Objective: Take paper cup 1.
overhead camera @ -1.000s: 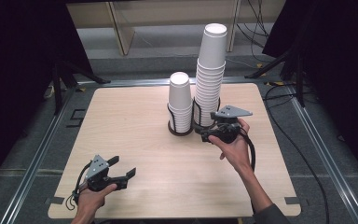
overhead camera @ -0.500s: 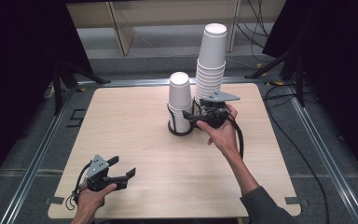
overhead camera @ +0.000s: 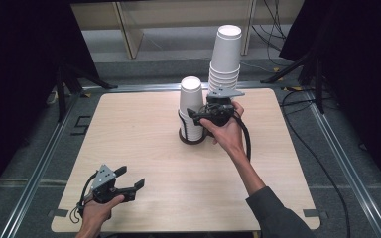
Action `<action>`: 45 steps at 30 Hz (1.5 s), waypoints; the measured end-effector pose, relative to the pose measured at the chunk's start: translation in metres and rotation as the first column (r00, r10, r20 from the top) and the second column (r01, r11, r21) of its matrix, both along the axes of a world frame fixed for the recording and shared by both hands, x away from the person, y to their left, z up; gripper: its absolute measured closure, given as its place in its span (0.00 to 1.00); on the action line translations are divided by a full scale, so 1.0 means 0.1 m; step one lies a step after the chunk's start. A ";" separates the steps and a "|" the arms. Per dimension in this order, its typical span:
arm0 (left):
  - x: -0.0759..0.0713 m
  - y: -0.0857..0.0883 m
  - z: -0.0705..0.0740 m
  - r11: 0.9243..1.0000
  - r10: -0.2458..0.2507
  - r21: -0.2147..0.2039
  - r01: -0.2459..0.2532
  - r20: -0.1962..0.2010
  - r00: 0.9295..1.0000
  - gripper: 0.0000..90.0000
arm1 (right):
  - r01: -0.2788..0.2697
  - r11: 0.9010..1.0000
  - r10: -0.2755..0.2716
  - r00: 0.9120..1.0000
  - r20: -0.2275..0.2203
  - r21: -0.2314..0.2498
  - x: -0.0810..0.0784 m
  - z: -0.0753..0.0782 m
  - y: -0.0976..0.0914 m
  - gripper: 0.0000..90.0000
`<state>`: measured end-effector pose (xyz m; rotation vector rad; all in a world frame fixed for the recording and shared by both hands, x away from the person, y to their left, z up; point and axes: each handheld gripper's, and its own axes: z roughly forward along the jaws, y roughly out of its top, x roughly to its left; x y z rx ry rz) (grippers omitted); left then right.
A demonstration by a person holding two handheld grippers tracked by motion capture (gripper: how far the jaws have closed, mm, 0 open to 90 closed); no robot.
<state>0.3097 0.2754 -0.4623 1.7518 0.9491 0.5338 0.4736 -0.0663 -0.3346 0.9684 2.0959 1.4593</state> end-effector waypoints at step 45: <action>-0.01 0.00 0.01 1.000 -0.010 -0.004 0.010 0.001 1.000 0.16 | 0.162 0.987 -0.162 0.987 -0.016 -0.005 0.38 0.00 0.38 0.18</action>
